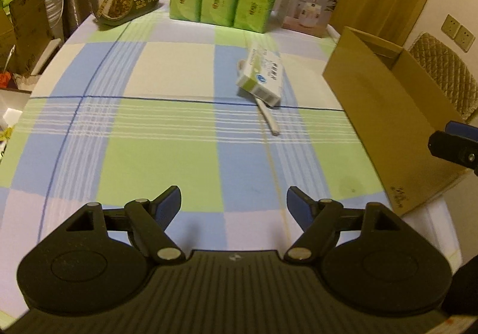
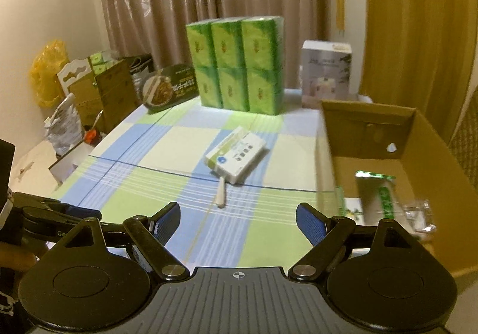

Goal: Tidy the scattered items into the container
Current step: 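Move both tools back toward the white medicine box and spoon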

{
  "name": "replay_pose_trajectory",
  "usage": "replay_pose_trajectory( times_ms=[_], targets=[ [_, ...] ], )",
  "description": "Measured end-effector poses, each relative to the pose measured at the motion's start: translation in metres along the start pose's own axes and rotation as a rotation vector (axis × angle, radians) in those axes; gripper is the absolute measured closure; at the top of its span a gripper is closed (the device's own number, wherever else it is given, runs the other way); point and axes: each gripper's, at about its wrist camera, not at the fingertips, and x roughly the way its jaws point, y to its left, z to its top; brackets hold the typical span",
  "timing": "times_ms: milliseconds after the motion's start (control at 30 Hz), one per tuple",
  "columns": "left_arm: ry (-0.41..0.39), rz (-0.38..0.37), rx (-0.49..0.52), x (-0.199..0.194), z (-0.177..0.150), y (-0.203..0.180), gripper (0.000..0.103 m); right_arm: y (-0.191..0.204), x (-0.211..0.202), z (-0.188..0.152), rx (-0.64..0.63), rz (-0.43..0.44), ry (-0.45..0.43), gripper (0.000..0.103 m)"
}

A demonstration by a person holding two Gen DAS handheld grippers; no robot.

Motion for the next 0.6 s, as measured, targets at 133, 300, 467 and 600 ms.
replay_pose_trajectory(
  times_ms=[133, 300, 467, 600],
  targets=[
    [0.003, 0.017, 0.014, 0.013, 0.008, 0.015, 0.028, 0.005, 0.028, 0.008, 0.014, 0.024, 0.023, 0.021],
    [0.012, 0.021, 0.033, 0.037, 0.022, 0.028, 0.028, 0.004, 0.070, 0.020, 0.051, 0.035, 0.057, 0.020],
    [0.012, 0.022, 0.071, 0.066, 0.036, 0.035, 0.028, 0.000, 0.111, 0.035, 0.082, 0.028, 0.081, 0.018],
    [0.000, 0.039, 0.093, 0.088, 0.046, 0.044, 0.028, -0.003, 0.139, 0.043, 0.103, 0.028, 0.098, 0.014]
  ],
)
